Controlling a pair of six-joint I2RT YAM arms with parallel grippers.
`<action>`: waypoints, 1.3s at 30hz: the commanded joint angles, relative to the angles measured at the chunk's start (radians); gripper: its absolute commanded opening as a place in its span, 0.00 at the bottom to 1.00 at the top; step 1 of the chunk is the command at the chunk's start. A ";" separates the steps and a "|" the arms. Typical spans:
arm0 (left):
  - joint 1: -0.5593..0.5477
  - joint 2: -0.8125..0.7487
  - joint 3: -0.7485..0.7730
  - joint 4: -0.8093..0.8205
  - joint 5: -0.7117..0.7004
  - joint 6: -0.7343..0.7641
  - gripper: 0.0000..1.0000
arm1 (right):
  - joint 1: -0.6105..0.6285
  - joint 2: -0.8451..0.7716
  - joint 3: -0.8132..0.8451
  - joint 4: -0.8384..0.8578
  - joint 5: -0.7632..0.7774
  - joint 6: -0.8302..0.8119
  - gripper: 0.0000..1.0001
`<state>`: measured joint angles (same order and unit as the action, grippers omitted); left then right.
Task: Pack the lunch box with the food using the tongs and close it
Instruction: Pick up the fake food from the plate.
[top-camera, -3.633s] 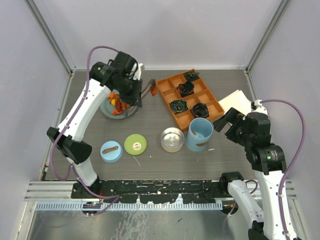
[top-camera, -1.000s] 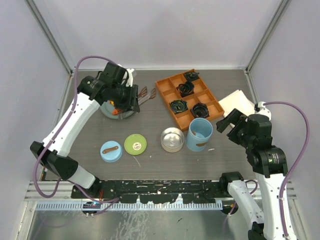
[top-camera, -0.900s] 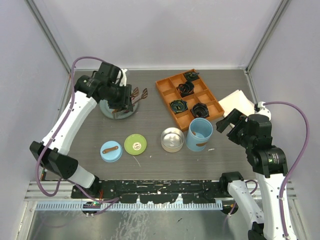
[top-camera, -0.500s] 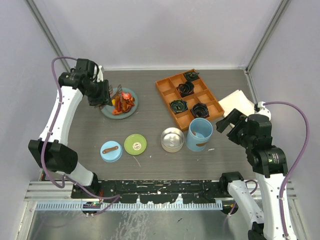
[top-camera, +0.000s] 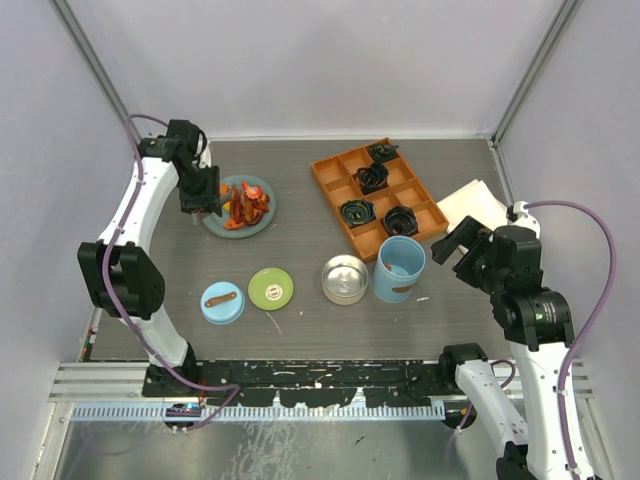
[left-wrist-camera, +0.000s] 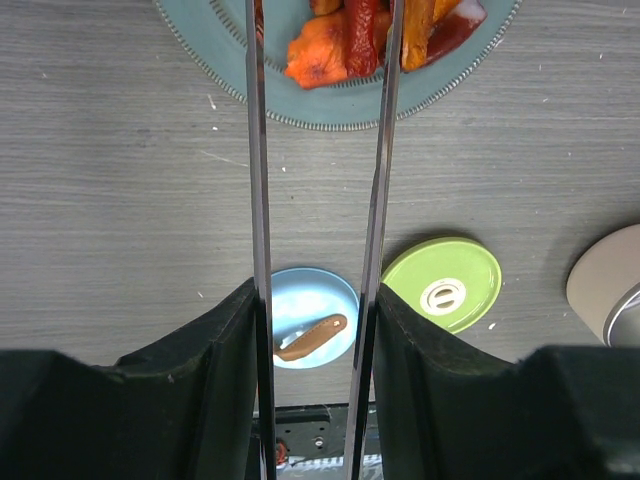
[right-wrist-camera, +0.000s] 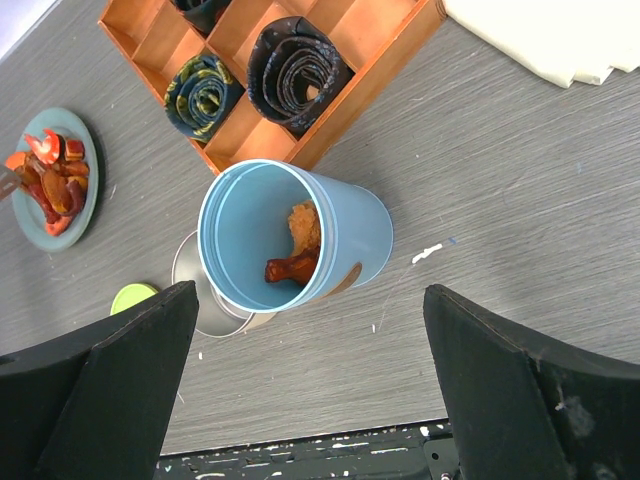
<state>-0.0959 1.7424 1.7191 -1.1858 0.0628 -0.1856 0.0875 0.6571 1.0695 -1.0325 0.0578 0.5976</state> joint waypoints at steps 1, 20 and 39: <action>0.007 -0.001 0.056 0.060 -0.013 0.026 0.45 | -0.003 0.008 0.017 0.040 -0.008 -0.003 1.00; 0.010 0.045 0.060 0.032 0.051 0.058 0.40 | -0.003 0.016 0.003 0.053 -0.022 -0.007 1.00; 0.010 0.075 0.064 -0.011 0.046 0.042 0.33 | -0.003 0.014 -0.005 0.057 -0.027 -0.004 1.00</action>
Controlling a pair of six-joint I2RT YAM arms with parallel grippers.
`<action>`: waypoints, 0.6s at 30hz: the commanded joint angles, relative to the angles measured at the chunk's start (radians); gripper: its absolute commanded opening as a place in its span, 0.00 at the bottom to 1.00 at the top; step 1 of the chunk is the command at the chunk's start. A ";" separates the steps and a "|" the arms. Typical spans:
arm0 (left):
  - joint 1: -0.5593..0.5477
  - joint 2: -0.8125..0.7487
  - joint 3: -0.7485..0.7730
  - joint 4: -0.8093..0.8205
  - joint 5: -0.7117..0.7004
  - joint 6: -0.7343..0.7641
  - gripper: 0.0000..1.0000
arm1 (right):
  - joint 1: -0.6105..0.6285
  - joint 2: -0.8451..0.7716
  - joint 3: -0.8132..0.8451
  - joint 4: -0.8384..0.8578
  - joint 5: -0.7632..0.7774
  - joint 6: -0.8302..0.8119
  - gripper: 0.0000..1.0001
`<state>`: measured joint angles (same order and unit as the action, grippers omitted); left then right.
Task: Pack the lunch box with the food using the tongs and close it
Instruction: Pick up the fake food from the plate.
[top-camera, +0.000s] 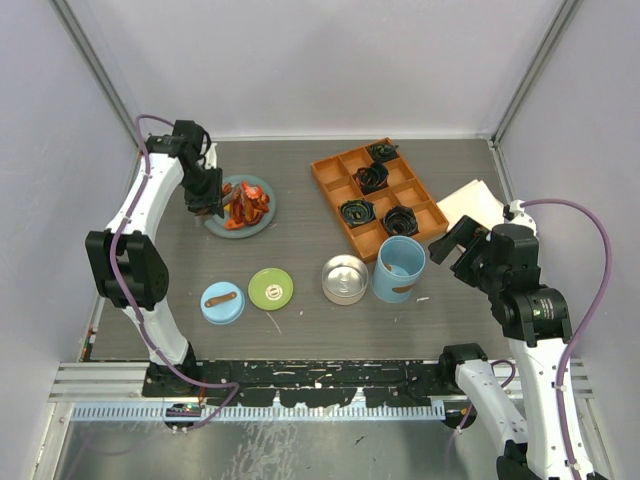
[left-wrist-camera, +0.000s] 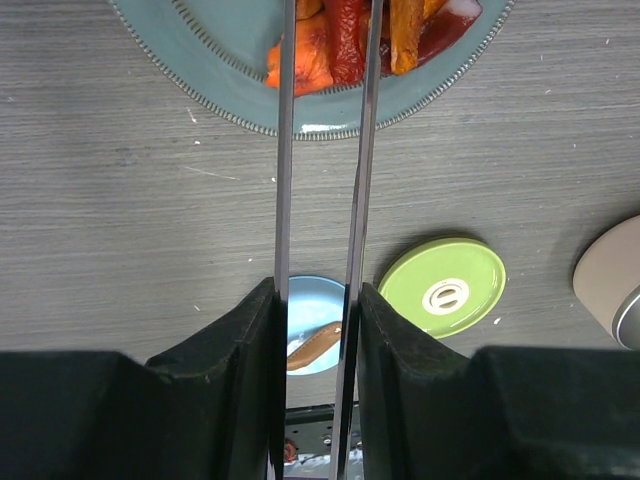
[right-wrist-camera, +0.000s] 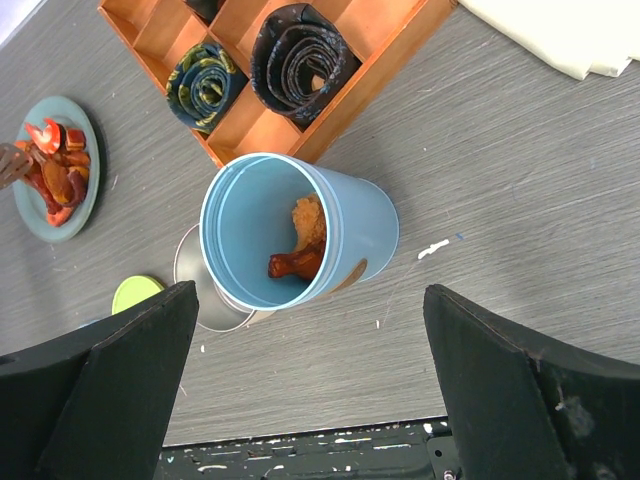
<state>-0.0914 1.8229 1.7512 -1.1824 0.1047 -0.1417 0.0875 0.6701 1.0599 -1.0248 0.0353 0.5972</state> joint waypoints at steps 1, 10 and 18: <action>0.005 -0.008 0.032 -0.016 0.002 -0.004 0.31 | -0.003 -0.001 0.005 0.049 -0.005 -0.003 1.00; 0.005 -0.038 0.032 -0.024 -0.018 -0.002 0.17 | -0.003 -0.001 0.006 0.048 -0.009 0.000 1.00; 0.006 -0.067 0.034 -0.013 -0.025 -0.003 0.14 | -0.004 -0.006 0.008 0.045 -0.010 0.002 1.00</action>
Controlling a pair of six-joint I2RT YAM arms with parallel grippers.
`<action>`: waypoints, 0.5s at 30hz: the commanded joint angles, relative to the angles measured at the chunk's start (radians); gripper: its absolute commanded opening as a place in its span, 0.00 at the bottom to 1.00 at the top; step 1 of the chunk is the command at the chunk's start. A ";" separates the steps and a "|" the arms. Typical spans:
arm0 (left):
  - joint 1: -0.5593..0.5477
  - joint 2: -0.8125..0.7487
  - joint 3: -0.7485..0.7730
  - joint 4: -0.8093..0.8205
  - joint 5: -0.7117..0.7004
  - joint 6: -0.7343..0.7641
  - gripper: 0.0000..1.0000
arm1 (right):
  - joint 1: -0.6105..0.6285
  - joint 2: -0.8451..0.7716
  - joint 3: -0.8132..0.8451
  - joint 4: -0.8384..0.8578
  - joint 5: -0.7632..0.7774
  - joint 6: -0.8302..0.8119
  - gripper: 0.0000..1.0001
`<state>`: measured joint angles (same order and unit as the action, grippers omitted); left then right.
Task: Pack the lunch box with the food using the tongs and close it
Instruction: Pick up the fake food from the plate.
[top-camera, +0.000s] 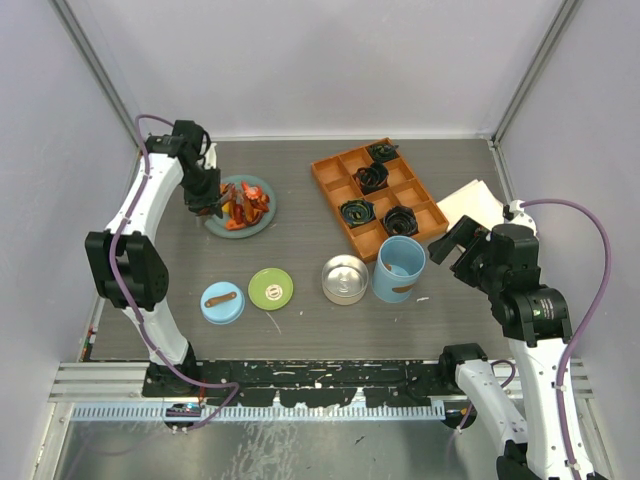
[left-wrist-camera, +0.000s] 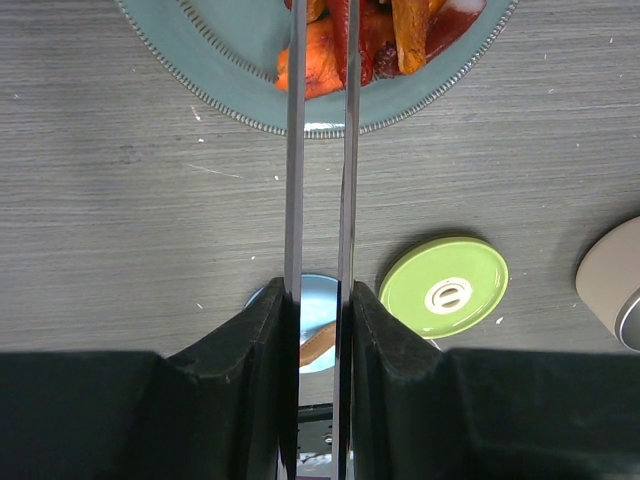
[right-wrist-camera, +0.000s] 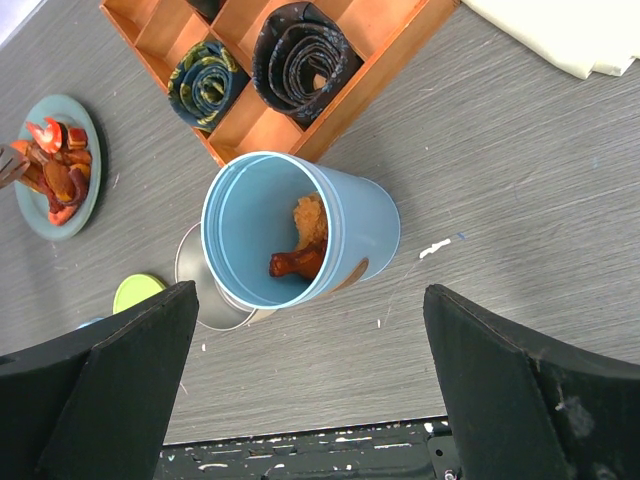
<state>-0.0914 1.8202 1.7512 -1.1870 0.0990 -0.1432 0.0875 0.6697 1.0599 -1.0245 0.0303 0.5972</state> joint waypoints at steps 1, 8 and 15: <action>0.006 -0.069 0.036 -0.009 -0.021 -0.002 0.14 | -0.004 -0.006 0.008 0.044 -0.006 0.003 1.00; 0.005 -0.078 0.050 -0.031 -0.079 -0.003 0.13 | -0.003 -0.010 0.012 0.041 -0.004 0.006 1.00; 0.005 -0.095 0.052 -0.027 -0.093 -0.004 0.13 | -0.003 -0.010 0.014 0.041 -0.008 0.009 1.00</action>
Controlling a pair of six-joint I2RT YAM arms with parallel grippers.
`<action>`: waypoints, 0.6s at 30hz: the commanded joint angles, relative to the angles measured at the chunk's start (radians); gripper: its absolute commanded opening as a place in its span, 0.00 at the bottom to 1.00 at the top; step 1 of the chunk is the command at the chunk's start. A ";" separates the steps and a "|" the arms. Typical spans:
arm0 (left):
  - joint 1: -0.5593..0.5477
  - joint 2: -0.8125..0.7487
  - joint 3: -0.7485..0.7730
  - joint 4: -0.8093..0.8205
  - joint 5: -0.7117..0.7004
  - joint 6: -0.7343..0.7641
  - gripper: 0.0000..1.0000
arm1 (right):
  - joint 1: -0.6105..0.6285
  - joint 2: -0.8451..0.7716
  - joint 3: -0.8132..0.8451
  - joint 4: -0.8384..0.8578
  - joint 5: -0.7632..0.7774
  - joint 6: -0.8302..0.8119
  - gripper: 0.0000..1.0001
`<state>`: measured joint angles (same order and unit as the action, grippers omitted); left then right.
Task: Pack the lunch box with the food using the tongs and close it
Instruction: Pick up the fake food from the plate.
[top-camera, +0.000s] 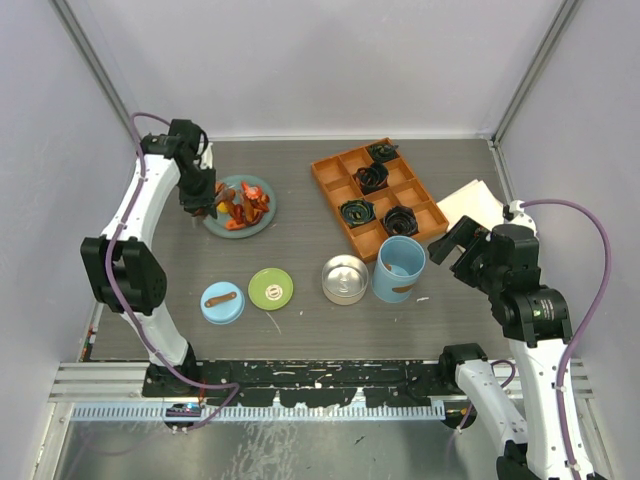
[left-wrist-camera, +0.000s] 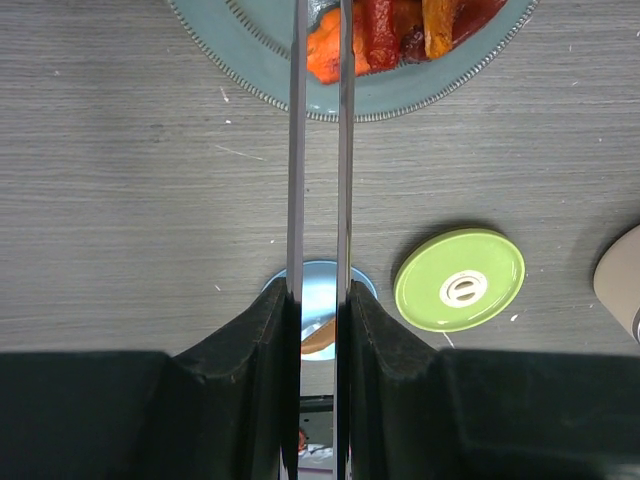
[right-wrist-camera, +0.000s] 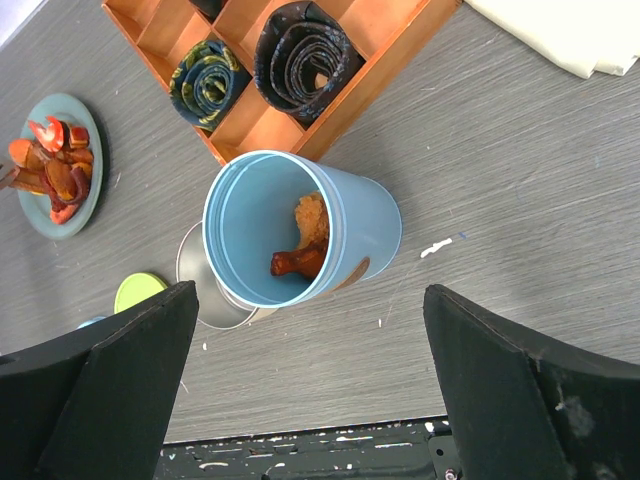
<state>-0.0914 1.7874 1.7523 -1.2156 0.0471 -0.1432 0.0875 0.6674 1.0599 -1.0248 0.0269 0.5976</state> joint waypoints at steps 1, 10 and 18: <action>0.005 -0.064 0.050 0.000 -0.043 -0.004 0.13 | -0.003 -0.008 0.014 0.042 -0.005 0.009 1.00; 0.005 -0.078 0.063 -0.011 -0.055 -0.011 0.11 | -0.003 -0.008 0.017 0.042 -0.008 0.008 1.00; 0.005 -0.096 0.076 -0.025 -0.053 -0.022 0.11 | -0.004 -0.009 0.022 0.040 -0.010 0.009 1.00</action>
<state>-0.0914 1.7630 1.7668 -1.2453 0.0143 -0.1459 0.0875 0.6674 1.0599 -1.0248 0.0238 0.5980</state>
